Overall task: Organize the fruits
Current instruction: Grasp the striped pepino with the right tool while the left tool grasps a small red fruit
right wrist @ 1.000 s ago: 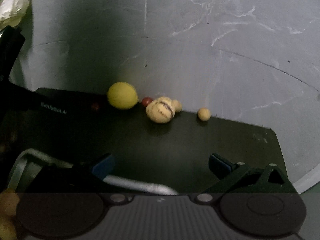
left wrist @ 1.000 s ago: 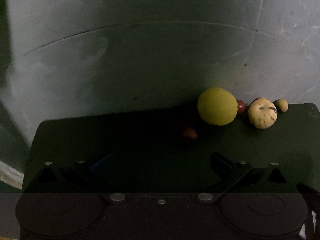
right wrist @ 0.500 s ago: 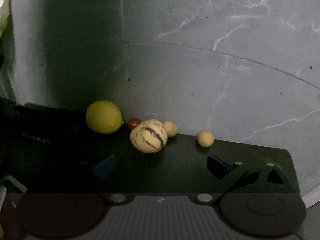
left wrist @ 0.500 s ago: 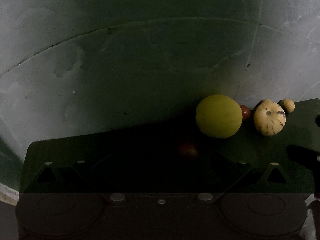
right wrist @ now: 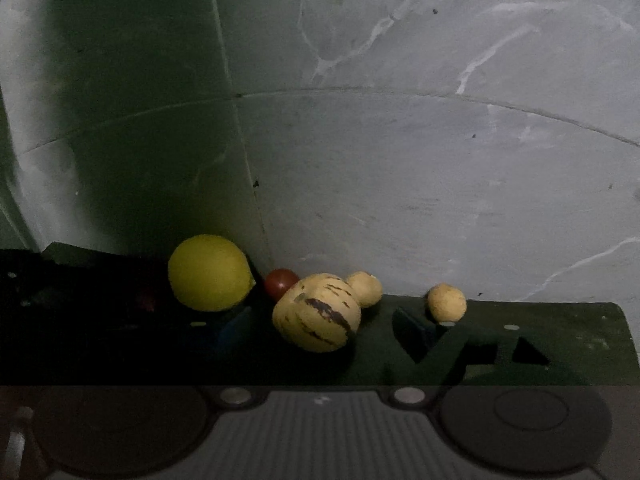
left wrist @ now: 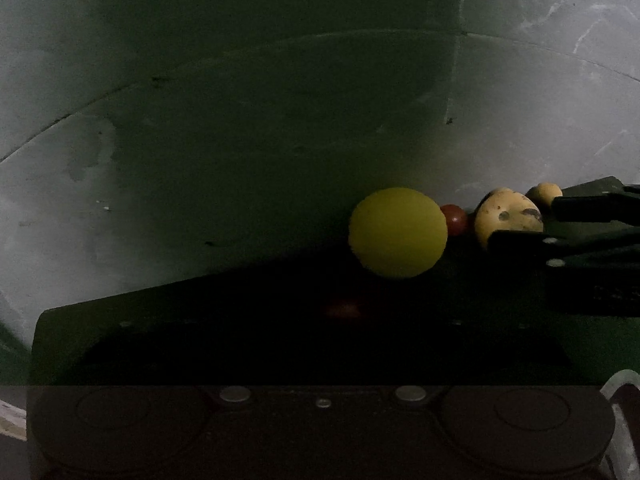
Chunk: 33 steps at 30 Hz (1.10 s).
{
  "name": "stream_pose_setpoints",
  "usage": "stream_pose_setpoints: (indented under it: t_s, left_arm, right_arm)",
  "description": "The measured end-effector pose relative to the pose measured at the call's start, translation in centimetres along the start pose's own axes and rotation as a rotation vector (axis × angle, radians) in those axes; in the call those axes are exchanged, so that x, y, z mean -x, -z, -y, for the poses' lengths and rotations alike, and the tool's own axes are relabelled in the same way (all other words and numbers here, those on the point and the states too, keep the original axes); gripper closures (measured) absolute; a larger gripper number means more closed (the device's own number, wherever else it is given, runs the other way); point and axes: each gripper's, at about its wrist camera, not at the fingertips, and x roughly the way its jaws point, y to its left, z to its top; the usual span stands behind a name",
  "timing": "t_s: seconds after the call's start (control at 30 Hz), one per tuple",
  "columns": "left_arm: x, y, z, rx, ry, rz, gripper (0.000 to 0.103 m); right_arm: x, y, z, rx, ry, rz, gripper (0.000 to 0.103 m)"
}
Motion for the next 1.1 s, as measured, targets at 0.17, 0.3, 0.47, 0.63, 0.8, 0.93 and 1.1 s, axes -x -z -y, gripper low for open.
stream_pose_setpoints:
  t_s: [0.17,0.3,0.47,0.63,0.8,0.93,1.1]
  left_arm:
    - [-0.1,-0.1,0.2,0.004,0.009,-0.009,0.036]
    - [-0.3,0.0,0.4,0.018,0.026,-0.016,0.047]
    - [-0.9,0.0,0.3,0.043,0.043,-0.024,0.060]
    - [-1.2,0.0,0.0,0.077,0.052,-0.033,0.074]
    - [-1.2,0.0,0.0,0.091,0.052,-0.034,0.076]
    - [-0.8,0.2,0.1,0.095,0.055,-0.034,0.077]
    - [0.0,0.5,0.3,0.089,0.063,-0.034,0.077]
  right_arm:
    - [-0.7,-0.1,-0.1,-0.012,-0.002,-0.014,0.032]
    - [-1.3,0.0,-0.3,-0.015,-0.001,-0.025,0.035]
    - [-1.9,0.0,-0.5,-0.009,-0.002,-0.029,0.039]
    - [-1.8,0.2,-0.4,-0.016,0.006,-0.026,0.046]
    - [-1.8,0.6,-0.5,-0.018,0.008,-0.022,0.046]
    - [-1.5,1.0,-0.7,-0.020,-0.003,-0.021,0.046]
    - [-0.8,1.8,-1.1,-0.025,-0.012,-0.022,0.046]
